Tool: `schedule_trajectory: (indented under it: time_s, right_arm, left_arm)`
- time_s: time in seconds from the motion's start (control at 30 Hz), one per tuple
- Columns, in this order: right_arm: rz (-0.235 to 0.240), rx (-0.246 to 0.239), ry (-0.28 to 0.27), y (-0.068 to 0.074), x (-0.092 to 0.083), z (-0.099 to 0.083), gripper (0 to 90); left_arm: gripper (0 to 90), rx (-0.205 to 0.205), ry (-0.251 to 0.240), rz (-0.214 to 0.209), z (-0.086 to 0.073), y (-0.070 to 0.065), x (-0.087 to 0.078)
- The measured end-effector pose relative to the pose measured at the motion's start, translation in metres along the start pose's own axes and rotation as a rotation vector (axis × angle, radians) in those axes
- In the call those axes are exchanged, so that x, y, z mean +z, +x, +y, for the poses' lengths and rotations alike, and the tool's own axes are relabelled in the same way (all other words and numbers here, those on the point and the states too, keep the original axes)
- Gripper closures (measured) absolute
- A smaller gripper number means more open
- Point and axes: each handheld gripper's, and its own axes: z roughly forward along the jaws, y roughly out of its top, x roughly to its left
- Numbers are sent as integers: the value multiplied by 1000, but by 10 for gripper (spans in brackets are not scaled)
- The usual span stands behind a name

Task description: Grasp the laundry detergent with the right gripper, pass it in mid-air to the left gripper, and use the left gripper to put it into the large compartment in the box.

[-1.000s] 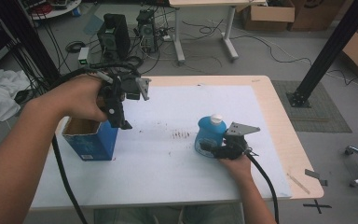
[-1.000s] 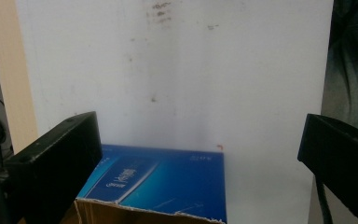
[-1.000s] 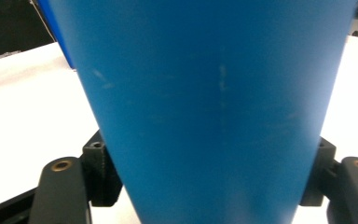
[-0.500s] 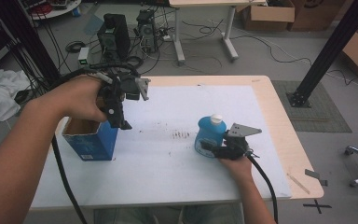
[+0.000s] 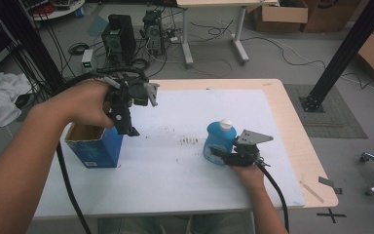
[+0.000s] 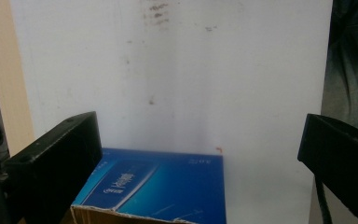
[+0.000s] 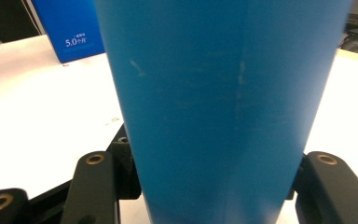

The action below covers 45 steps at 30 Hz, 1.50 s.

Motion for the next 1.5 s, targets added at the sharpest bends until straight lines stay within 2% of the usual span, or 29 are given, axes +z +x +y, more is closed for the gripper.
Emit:
schedule_trajectory:
  time_s: [0.2,0.4,0.53,0.6,0.8,1.03,1.07,1.17,1.27,1.3,1.5]
  right_arm:
    - [-19,17,19,-1,-2,4,449]
    - [-2,14,25,1,-11,12,449]
    - [21,-16,39,8,-15,22,447]
    - [48,-35,48,14,-17,30,446]
    - [103,-53,43,27,-16,44,446]
    - [180,-97,47,44,-4,59,450]
    - [180,-97,47,44,-4,59,450]
    - [224,-118,53,54,6,64,448]
    - [239,-127,52,58,11,66,448]
    - [252,-131,53,61,17,67,448]
    - [296,-137,55,70,36,69,448]
  left_arm:
    - [1,7,-2,0,2,-1,1]
    - [1,7,1,1,3,-1,1]
    - [1,12,3,2,4,0,0]
    - [1,13,2,3,6,-1,-1]
    - [1,25,6,0,12,-3,-3]
    - [1,42,12,-18,21,-7,-1]
    - [1,42,12,-18,21,-7,-1]
    - [2,49,15,-34,25,-9,0]
    - [1,47,19,-45,27,-10,1]
    - [1,46,30,-58,29,-11,1]
    - [1,61,32,-71,36,-15,5]
